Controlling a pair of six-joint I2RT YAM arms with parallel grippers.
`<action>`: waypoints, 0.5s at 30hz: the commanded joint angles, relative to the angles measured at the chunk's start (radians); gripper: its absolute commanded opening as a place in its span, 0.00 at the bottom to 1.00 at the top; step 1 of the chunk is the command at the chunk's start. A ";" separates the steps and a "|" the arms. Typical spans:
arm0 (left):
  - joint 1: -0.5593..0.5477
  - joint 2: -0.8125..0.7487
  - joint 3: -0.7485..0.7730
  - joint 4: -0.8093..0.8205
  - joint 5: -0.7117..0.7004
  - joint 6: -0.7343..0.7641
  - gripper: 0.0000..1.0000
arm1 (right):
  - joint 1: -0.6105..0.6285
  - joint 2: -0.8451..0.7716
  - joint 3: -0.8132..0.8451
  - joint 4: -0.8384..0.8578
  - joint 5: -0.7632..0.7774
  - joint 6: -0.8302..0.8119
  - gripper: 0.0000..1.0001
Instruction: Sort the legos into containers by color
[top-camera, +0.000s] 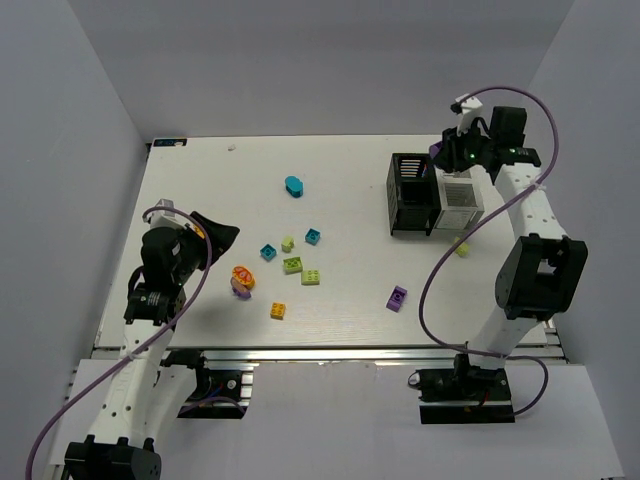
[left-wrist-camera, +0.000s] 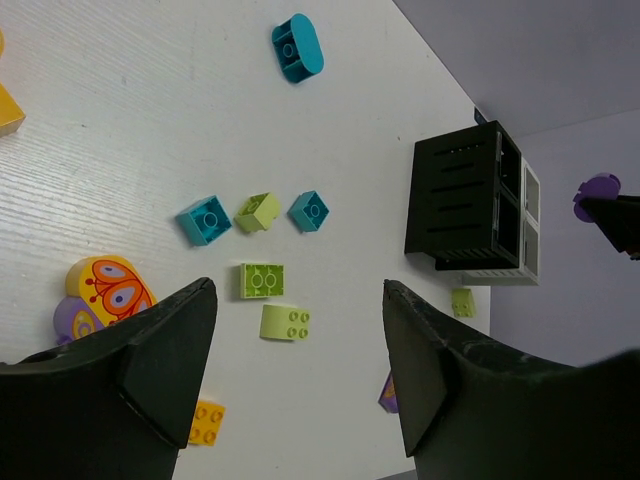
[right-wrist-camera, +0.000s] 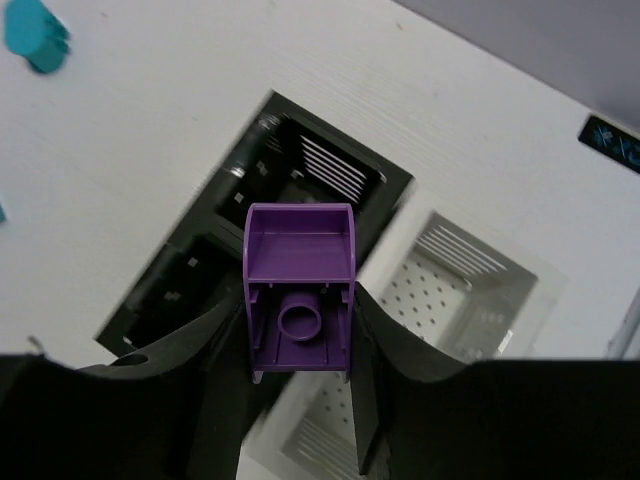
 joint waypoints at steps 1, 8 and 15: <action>0.003 -0.021 -0.003 0.013 0.003 0.004 0.77 | -0.052 0.029 0.061 -0.067 0.013 -0.050 0.00; 0.001 -0.015 -0.020 0.027 0.023 -0.005 0.77 | -0.108 0.150 0.174 -0.076 0.034 -0.106 0.10; 0.002 -0.008 -0.020 0.013 0.060 0.013 0.77 | -0.108 0.259 0.245 -0.064 0.078 -0.103 0.17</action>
